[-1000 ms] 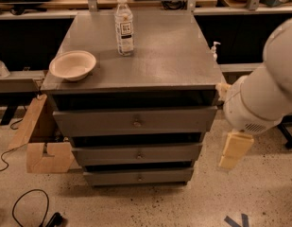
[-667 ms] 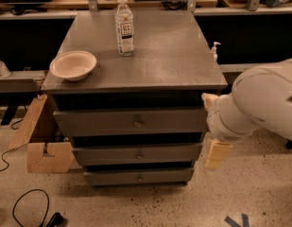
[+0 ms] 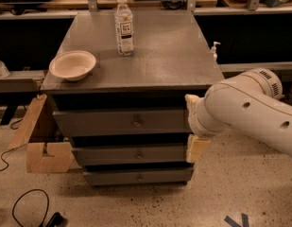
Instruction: Open top drawer
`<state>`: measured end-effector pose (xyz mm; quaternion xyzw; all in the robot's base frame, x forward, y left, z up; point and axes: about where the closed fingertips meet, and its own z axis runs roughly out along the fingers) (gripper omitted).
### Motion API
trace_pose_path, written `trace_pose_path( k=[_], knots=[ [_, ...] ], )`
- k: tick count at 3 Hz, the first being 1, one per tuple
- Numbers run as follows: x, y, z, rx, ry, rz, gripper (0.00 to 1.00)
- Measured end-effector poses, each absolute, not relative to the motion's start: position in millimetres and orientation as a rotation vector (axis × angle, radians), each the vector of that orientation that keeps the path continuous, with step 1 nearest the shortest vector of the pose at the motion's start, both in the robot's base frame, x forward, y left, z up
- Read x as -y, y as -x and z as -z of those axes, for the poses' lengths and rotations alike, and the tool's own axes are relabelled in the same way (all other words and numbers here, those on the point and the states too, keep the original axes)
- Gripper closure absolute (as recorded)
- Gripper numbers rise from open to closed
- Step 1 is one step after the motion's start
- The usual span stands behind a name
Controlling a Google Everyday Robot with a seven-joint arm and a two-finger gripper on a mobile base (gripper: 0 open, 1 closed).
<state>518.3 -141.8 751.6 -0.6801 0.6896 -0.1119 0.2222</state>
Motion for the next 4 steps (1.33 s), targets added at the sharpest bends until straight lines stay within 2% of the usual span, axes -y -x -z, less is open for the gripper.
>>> trace_pose_path(
  k=[1,4],
  knots=[
    [130.6,-522.9,-744.3,-1.885,1.93,0.317,0.0],
    [103.5,-589.5,-683.5,-1.887,2.133,0.405,0.0]
  ],
)
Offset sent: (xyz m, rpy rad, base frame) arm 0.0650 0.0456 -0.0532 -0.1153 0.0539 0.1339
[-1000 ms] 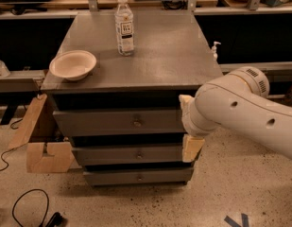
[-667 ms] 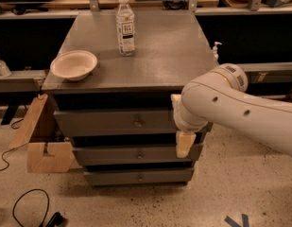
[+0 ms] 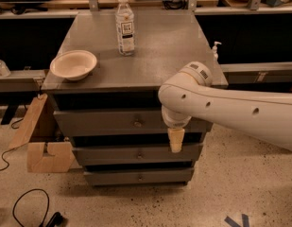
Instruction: Open top drawer
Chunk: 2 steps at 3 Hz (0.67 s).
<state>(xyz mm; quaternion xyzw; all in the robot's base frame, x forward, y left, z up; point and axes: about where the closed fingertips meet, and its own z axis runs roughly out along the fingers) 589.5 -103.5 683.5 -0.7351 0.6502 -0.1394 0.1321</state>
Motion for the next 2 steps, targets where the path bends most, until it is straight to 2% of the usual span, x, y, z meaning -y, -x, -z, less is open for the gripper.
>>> trace_pose_path(
  k=[1,2],
  knots=[
    [104.7,-604.1,-663.4,-1.924,2.161,0.409,0.0],
    [108.9,-610.4,-646.6,-1.969,2.161,0.379,0.15]
  ],
)
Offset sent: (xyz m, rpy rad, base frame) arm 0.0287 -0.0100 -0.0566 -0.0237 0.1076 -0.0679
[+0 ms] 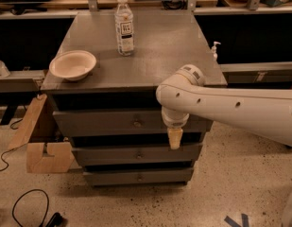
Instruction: Open top drawer
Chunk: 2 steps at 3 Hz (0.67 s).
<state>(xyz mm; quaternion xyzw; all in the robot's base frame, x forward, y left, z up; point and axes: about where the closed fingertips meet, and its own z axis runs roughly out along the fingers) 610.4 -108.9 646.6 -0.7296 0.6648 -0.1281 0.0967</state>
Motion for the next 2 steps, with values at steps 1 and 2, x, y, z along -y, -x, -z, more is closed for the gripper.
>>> trace_pose_path(
  k=[1,2],
  knots=[
    [119.2,-603.5,-641.6,-2.031,2.129,0.345,0.39],
    [122.1,-598.7,-642.2,-2.051,2.118,0.333,0.62]
  ],
)
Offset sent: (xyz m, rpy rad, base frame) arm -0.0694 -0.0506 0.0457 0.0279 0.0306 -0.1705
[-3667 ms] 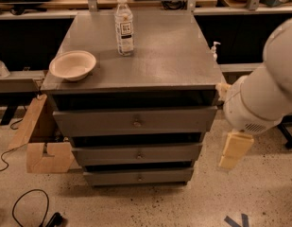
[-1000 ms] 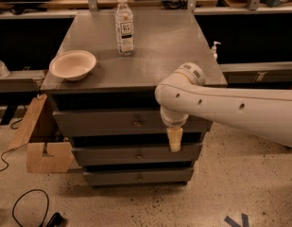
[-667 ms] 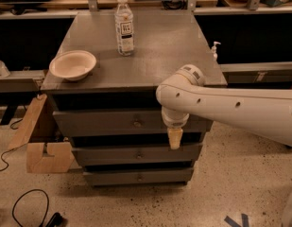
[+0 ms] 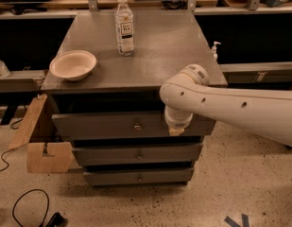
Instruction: Open top drawer
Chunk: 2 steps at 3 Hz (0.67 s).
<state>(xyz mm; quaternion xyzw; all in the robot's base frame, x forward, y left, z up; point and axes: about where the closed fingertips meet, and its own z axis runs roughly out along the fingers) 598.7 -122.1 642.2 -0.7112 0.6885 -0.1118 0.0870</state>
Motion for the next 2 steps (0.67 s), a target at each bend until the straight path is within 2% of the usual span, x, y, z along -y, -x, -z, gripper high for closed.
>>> trace_pose_path(
  k=[1,2],
  knots=[
    [122.1,-598.7,-649.0,-2.051,2.118,0.333,0.85],
    [122.1,-598.7,-651.7,-2.051,2.118,0.333,1.0]
  ],
)
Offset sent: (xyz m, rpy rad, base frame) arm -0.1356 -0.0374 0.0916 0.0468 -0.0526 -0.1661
